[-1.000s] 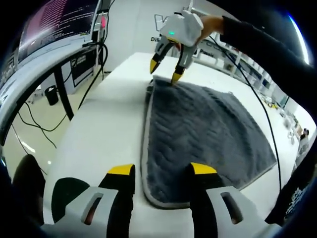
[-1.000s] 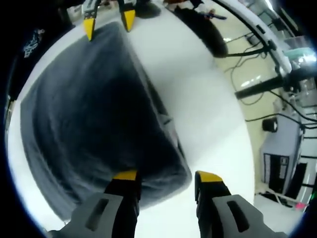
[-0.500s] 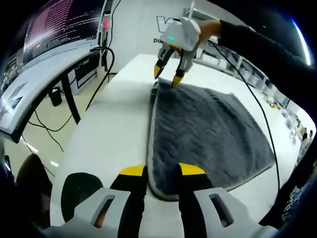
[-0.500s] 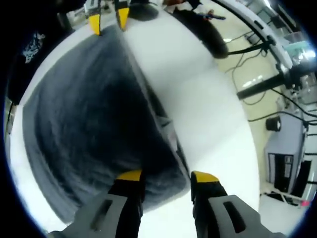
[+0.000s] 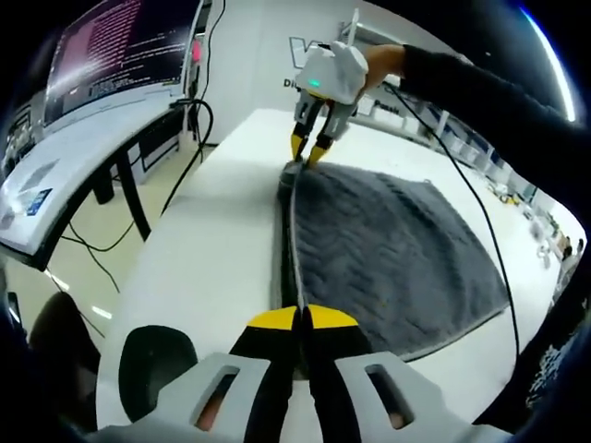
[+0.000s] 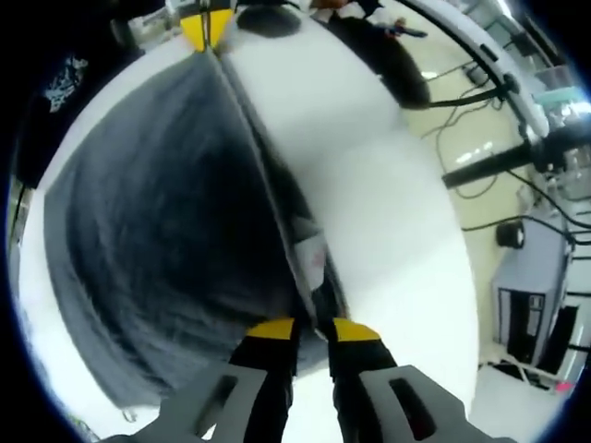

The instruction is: Open the folded towel by lifting each exposed corner and separating the folded layers until the towel lies flat within the target outline without major curled edges

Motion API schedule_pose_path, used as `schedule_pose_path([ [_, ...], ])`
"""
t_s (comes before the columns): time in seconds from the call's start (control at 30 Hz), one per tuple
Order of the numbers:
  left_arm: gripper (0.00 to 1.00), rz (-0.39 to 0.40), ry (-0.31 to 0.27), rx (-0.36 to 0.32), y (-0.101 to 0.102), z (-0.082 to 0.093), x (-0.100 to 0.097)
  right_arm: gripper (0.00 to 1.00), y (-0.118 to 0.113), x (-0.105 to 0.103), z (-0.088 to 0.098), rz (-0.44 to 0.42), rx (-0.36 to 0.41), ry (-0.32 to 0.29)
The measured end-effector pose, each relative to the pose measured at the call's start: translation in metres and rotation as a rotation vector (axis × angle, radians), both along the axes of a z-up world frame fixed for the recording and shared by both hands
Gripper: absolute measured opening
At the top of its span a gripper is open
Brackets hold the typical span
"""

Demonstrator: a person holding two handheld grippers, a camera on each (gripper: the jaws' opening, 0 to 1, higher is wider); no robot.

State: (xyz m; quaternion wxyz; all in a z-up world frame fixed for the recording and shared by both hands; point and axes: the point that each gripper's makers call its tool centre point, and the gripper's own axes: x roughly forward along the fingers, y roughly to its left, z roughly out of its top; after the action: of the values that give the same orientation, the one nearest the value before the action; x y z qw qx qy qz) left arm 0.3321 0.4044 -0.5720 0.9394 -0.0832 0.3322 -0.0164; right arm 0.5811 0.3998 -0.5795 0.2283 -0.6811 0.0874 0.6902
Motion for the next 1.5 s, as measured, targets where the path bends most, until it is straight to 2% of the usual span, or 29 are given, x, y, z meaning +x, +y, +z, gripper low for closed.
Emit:
schedule_pose_path([
  [0.1, 0.01, -0.011, 0.0, 0.001, -0.004, 0.0, 0.001, 0.0, 0.002, 0.0, 0.004, 0.004, 0.022, -0.001],
  [0.17, 0.01, -0.015, -0.007, -0.001, -0.007, 0.001, 0.002, 0.0, 0.003, 0.001, 0.0, 0.016, 0.033, -0.022],
  [0.23, 0.01, -0.021, -0.014, 0.01, -0.009, 0.002, 0.002, 0.0, -0.001, 0.001, -0.006, 0.06, 0.014, -0.065],
  [0.37, 0.01, -0.018, -0.022, 0.006, -0.009, 0.004, 0.0, 0.0, -0.005, -0.005, -0.006, 0.081, 0.025, -0.093],
  [0.67, 0.01, -0.017, -0.035, -0.025, -0.012, 0.01, 0.001, 0.0, -0.008, -0.005, -0.001, 0.051, 0.063, -0.096],
  [1.0, 0.0, -0.037, -0.048, -0.052, -0.022, 0.018, 0.004, 0.0, -0.008, -0.004, 0.014, 0.067, 0.098, -0.121],
  [1.23, 0.0, -0.04, -0.072, -0.056, -0.029, 0.031, 0.004, 0.0, -0.02, -0.004, 0.024, 0.042, 0.109, -0.115],
  [1.5, 0.0, -0.054, -0.092, -0.054, -0.04, 0.044, 0.003, 0.0, -0.026, -0.004, 0.046, 0.025, 0.148, -0.114],
])
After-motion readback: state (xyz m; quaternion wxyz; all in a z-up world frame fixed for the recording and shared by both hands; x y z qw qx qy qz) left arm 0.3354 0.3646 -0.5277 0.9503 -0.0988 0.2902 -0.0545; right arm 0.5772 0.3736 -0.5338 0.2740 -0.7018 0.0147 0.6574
